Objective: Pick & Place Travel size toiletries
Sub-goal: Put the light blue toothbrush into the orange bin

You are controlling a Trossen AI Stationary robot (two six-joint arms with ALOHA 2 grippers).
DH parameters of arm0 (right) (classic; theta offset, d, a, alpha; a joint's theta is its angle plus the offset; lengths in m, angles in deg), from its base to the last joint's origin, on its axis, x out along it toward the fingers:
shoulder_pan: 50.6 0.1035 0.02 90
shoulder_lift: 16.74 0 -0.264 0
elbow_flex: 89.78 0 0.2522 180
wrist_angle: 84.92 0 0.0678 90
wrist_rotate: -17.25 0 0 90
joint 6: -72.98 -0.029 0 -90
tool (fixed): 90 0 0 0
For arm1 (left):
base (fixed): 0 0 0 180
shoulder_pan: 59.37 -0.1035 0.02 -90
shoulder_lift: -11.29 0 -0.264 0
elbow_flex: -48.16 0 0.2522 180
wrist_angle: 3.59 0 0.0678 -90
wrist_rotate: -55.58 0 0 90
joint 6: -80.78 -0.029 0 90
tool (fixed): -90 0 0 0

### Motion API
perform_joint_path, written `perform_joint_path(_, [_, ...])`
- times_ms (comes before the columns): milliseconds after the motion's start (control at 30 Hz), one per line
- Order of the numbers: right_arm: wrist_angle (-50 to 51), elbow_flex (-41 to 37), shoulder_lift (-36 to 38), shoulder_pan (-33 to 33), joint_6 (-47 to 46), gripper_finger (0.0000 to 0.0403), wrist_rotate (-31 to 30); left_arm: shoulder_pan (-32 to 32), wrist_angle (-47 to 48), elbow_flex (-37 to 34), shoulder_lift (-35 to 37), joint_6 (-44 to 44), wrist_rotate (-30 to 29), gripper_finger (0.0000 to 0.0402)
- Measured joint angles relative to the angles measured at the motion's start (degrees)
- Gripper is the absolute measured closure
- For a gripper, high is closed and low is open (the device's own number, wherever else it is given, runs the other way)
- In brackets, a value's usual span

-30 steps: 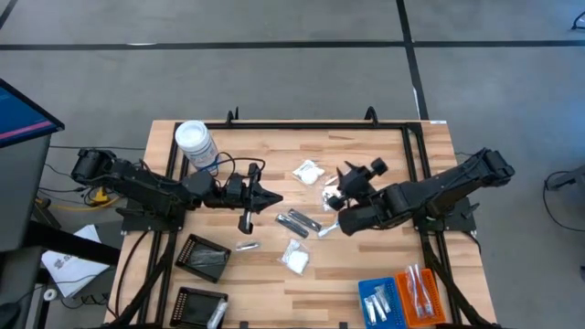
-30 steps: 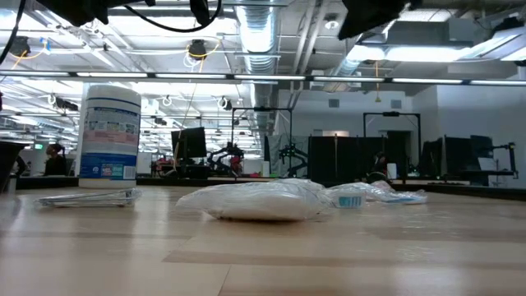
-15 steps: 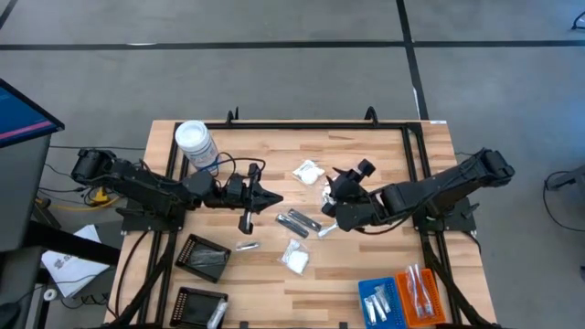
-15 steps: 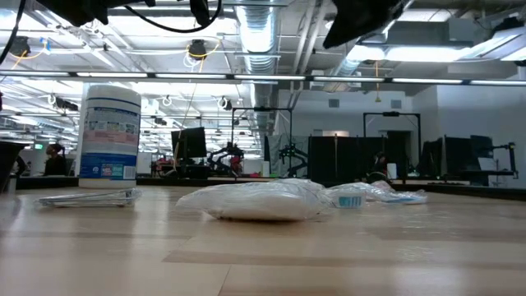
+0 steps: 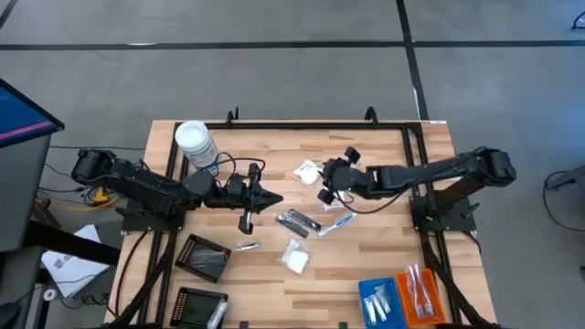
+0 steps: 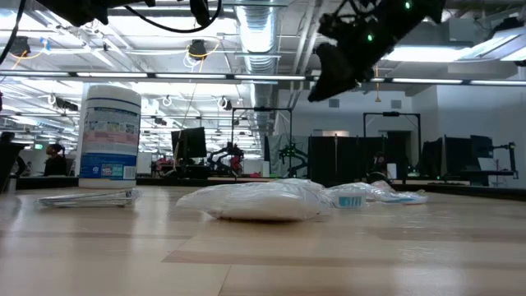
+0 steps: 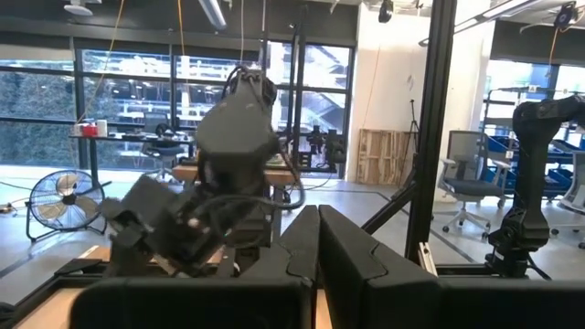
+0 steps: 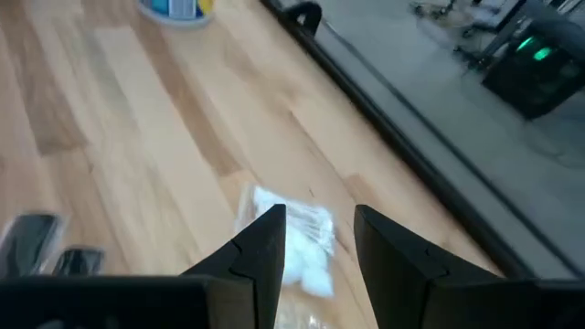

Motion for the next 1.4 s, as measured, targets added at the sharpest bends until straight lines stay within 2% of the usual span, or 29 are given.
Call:
perform_joint_path(133, [-5.2, -4.2, 3.05, -2.88, 0.14, 0.0278, 6.31, 0.0, 0.05, -0.01, 0.0, 0.0, 0.0, 0.0401])
perform_joint_path(233, [-6.64, -7.73, 7.15, -4.01, 0.07, 0.0278, 8.1, 0.01, 0.06, -0.01, 0.0, 0.0, 0.0, 0.0401])
perform_joint_path(533, [-6.28, -16.57, 24.04, -3.64, -4.05, 0.0278, 8.66, -1.1, 1.93, 0.01, 0.0, 0.06, 0.06, 0.0401])
perform_joint_path(767, [-6.36, -18.07, 31.7, -1.27, -4.98, 0.0278, 8.65, -4.76, 18.61, 5.28, -1.72, 1.99, -0.03, 0.0401])
perform_joint_path(867, [-6.78, -18.07, 33.0, -0.67, -5.0, 0.0278, 8.62, -5.16, 22.51, 8.57, -5.96, 2.12, 1.08, 0.0401])
perform_joint_path(1000, [-6.95, -18.11, 33.3, -0.54, -5.01, 0.0278, 8.61, -5.13, 26.46, 14.77, -14.91, 2.14, 6.72, 0.0401])
perform_joint_path(1133, [-7.27, -18.11, 33.24, -0.58, -5.01, 0.0278, 8.51, -4.03, 30.61, 21.48, -23.71, 1.28, 6.06, 0.039])
perform_joint_path(1233, [-6.85, -18.11, 33.24, -0.12, -5.01, 0.0278, 9.6, -3.33, 33.52, 25.5, -28.62, 0.14, 5.08, 0.0362])
perform_joint_path(1400, [-6.87, -18.11, 33.28, 1.34, -5.01, 0.0278, 11.32, -2.32, 36.05, 30.8, -35.72, 0.11, 4.13, 0.0292])
